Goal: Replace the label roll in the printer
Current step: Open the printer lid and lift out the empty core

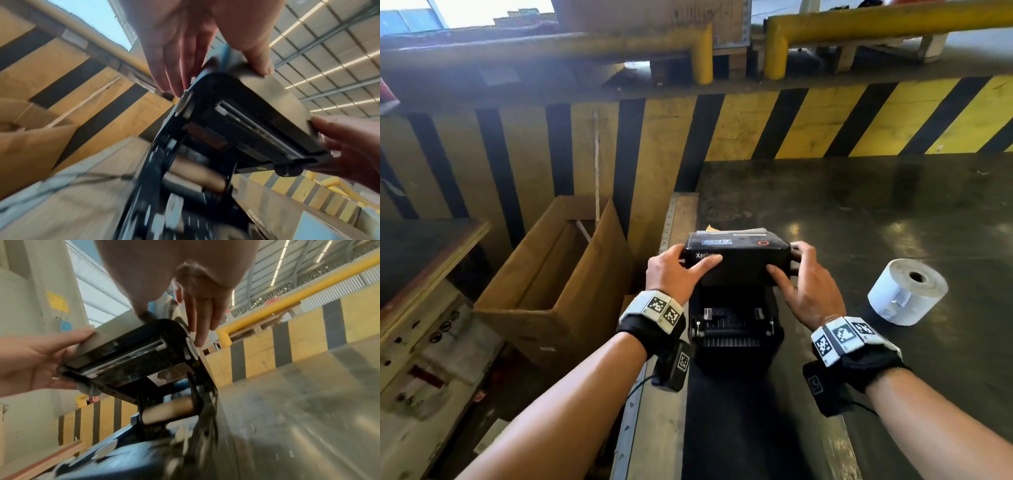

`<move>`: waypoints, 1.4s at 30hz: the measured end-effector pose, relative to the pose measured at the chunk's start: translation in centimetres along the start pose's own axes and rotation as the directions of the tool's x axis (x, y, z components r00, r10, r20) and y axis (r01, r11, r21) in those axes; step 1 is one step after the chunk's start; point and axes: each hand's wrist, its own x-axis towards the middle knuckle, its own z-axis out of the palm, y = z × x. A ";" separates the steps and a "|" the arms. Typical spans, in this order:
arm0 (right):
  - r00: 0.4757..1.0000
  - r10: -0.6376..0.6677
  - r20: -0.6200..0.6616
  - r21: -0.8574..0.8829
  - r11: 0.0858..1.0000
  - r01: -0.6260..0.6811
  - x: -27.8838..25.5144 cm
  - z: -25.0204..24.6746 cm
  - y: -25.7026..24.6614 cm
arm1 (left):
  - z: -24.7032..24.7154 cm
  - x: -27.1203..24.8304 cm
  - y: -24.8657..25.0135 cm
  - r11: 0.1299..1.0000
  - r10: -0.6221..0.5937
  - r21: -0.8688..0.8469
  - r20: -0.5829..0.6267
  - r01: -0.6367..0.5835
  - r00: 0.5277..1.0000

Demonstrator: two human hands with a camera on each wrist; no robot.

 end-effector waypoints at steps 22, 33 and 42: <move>0.999 -0.019 0.035 -0.051 0.999 0.021 14.5 0.1 -1.1 | 2.5 10.9 3.4 0.973 0.161 0.182 -0.104 -0.141 0.981; 0.983 0.044 0.177 -0.127 0.992 -0.021 16.2 0.1 -1.3 | 3.0 13.9 1.6 0.980 0.197 0.057 -0.166 -0.190 0.966; 0.881 0.274 0.385 -0.283 0.944 -0.170 9.0 0.0 1.9 | 3.6 9.0 -4.1 0.988 -0.119 -0.078 0.144 0.131 0.982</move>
